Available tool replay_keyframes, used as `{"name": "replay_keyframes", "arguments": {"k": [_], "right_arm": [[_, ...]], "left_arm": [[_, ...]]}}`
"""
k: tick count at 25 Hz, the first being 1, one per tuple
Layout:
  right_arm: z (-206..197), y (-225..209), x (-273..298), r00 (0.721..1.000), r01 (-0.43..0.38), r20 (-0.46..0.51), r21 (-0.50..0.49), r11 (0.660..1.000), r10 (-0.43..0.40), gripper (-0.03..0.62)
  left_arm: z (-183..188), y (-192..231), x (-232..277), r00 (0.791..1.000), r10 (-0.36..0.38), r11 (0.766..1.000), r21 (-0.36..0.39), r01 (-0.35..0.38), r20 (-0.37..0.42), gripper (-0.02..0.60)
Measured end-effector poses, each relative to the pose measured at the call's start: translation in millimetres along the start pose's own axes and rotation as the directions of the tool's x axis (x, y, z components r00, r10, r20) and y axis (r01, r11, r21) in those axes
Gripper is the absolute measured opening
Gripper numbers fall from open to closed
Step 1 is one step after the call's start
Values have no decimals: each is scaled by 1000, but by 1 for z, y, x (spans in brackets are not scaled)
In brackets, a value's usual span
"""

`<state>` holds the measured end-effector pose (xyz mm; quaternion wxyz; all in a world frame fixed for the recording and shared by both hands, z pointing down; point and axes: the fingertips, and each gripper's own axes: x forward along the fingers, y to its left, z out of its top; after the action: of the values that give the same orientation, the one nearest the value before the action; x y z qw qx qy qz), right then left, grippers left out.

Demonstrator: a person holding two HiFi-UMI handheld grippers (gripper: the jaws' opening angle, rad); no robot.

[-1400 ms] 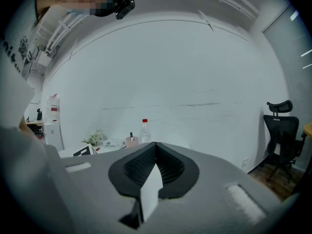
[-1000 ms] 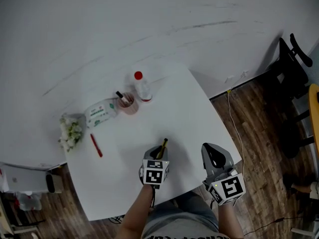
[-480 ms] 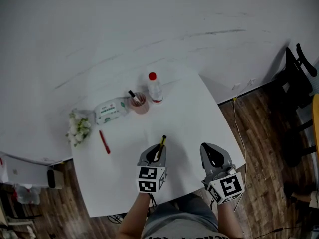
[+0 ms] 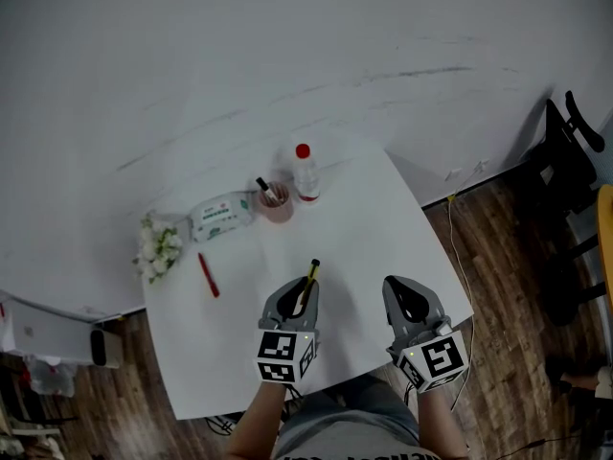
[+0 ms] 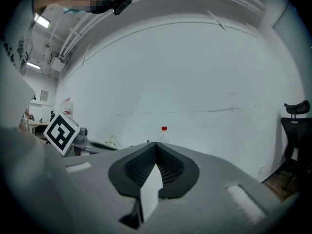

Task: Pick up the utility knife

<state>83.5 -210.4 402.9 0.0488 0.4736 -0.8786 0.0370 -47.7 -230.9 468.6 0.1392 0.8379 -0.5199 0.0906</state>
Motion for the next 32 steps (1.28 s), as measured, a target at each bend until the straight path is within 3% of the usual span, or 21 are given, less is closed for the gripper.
{"name": "replay_keyframes", "arguments": {"k": [17,32], "right_arm": [[19,27,-9,999,11,45,-22,1000,-11,2],[27,49,-31,995,65,77,-47,997,-61,0]], "left_arm": [[44,13,-57,983,24,998,50,-34,183,75],[57,19,-108,964,36,995,85,-60,265,75]]}}
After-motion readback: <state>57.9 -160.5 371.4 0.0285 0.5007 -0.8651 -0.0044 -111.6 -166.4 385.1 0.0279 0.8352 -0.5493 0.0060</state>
